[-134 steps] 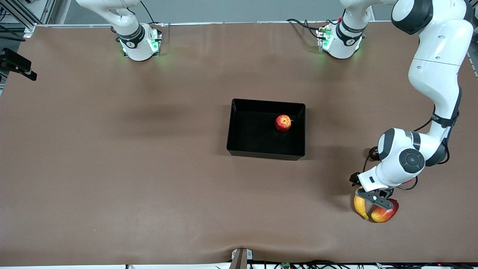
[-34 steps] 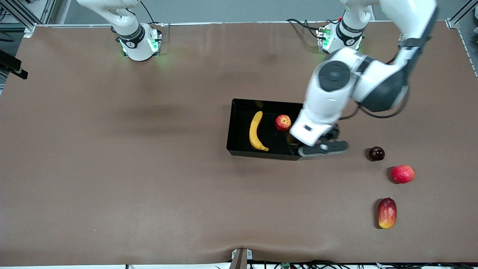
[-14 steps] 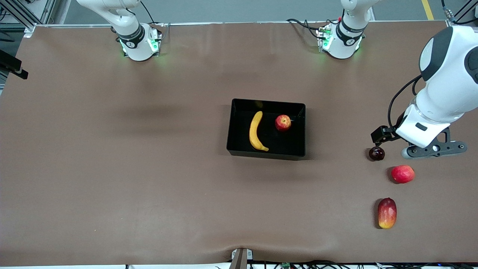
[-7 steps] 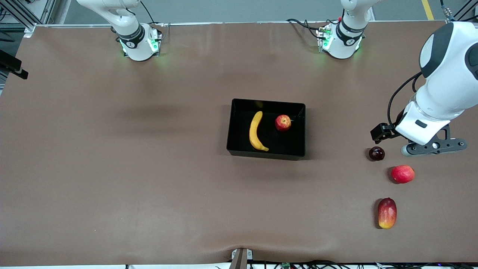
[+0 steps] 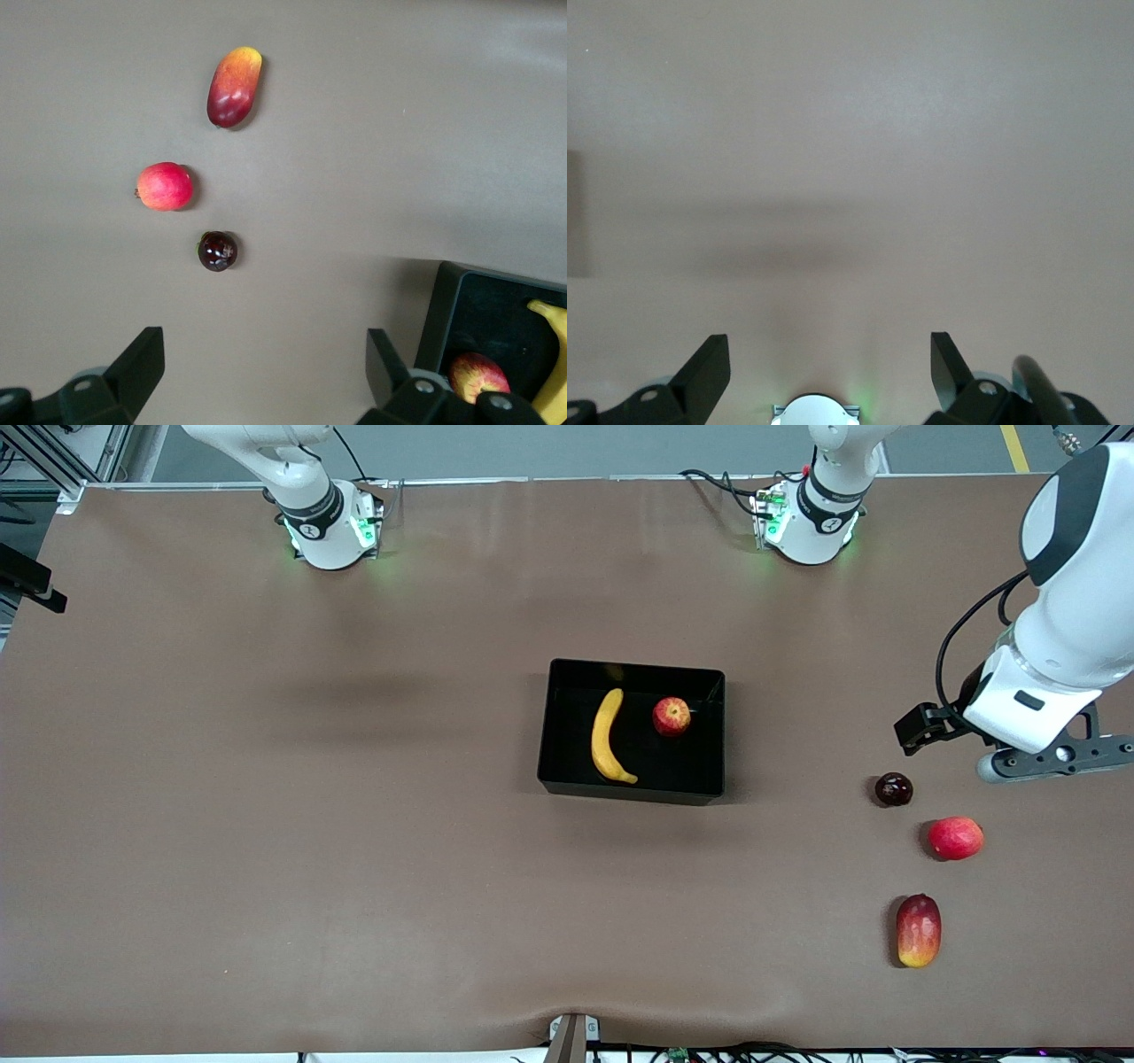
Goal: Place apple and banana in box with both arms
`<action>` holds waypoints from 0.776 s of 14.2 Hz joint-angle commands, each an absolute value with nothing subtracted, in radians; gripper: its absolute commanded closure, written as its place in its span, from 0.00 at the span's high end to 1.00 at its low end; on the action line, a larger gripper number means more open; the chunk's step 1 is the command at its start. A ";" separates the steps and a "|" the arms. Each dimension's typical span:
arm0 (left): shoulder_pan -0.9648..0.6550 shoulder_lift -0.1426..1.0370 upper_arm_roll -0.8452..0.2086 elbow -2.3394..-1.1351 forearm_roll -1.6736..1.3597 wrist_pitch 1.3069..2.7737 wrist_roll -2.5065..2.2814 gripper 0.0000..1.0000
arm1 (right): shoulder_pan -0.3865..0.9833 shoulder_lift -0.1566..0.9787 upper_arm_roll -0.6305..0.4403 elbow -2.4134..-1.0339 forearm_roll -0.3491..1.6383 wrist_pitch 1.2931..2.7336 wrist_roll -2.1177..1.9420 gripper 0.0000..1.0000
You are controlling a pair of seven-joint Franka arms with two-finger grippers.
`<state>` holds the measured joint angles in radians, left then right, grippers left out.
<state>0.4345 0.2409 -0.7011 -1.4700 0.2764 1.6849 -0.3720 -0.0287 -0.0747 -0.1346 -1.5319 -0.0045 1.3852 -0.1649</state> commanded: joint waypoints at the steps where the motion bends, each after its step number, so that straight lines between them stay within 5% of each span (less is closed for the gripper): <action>1: 0.448 0.219 -0.707 -1.465 0.250 1.654 -0.345 1.00 | -0.046 -0.086 -0.121 -1.536 0.003 1.381 -0.160 1.00; 11: 0.445 0.141 -0.662 -1.447 0.195 1.575 -0.318 1.00 | -0.041 -0.086 -0.118 -1.536 0.003 1.379 -0.160 1.00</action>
